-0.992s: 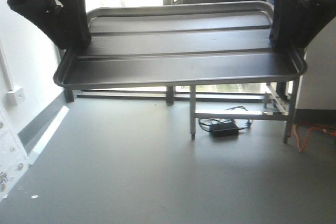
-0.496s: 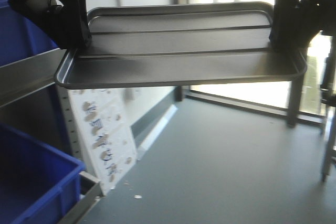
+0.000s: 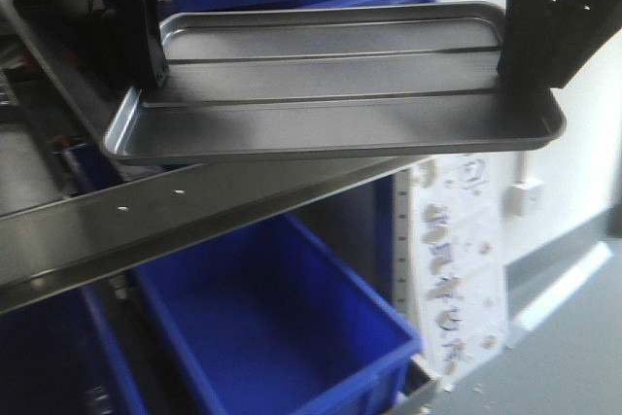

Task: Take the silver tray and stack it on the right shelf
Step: 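Carry the tray with both grippers while the base drives to the other shelf, then lower the silver tray with both grippers onto the larger grey-green tray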

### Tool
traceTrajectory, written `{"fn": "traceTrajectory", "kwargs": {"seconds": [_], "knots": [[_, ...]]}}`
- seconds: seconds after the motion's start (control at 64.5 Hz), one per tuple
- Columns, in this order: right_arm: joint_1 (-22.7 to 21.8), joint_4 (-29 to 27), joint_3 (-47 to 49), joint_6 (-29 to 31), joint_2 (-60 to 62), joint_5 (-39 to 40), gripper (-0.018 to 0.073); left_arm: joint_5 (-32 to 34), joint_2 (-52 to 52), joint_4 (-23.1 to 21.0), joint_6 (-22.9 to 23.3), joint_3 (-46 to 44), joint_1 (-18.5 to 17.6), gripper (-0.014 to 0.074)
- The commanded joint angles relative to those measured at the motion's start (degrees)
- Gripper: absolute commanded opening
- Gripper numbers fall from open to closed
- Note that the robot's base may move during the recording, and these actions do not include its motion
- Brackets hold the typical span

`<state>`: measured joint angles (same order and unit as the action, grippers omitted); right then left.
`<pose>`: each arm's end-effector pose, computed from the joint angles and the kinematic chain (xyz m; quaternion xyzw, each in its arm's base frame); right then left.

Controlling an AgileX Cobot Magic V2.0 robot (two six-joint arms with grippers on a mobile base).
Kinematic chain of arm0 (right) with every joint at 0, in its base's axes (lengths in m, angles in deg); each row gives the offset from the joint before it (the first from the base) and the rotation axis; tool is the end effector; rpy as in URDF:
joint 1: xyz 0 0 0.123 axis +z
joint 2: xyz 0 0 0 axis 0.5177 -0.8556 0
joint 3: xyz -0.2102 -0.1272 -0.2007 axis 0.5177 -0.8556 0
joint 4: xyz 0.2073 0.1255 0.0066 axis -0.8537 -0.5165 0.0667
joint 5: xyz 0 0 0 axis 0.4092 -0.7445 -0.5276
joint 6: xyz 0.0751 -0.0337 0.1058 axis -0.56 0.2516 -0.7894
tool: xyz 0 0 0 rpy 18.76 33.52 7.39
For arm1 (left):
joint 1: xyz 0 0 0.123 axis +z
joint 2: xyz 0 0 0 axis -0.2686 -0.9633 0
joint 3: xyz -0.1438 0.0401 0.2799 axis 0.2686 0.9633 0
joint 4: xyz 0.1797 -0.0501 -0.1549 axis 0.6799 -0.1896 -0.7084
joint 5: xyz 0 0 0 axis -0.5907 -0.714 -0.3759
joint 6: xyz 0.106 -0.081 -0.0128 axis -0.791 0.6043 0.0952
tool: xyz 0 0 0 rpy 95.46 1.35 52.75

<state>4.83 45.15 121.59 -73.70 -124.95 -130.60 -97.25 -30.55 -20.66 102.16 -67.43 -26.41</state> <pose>0.2382 0.1411 0.3132 -0.0021 0.9705 0.0478 0.2363 0.2523 -0.1982 0.3123 0.0912 0.9608 -0.0813 0.2488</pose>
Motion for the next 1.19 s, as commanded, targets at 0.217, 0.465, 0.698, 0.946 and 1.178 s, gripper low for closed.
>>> {"fn": "traceTrajectory", "kwargs": {"seconds": [0.217,0.465,0.698,0.946,1.178], "knots": [[-0.1,1.6,1.9,0.7,1.7,2.1,0.0056,1.2,2.2,0.9,-0.7,-2.0,-0.1,-0.0093],[-0.1,1.6,1.9,0.7,1.7,2.1,0.0056,1.2,2.2,0.9,-0.7,-2.0,-0.1,-0.0093],[-0.1,1.6,1.9,0.7,1.7,2.1,0.0056,1.2,2.2,0.9,-0.7,-2.0,-0.1,-0.0093],[-0.1,1.6,1.9,0.7,1.7,2.1,0.0056,1.2,2.2,0.9,-0.7,-2.0,-0.1,-0.0093],[-0.1,1.6,1.9,0.7,1.7,2.1,0.0056,1.2,2.2,0.9,-0.7,-2.0,-0.1,-0.0093]]}}
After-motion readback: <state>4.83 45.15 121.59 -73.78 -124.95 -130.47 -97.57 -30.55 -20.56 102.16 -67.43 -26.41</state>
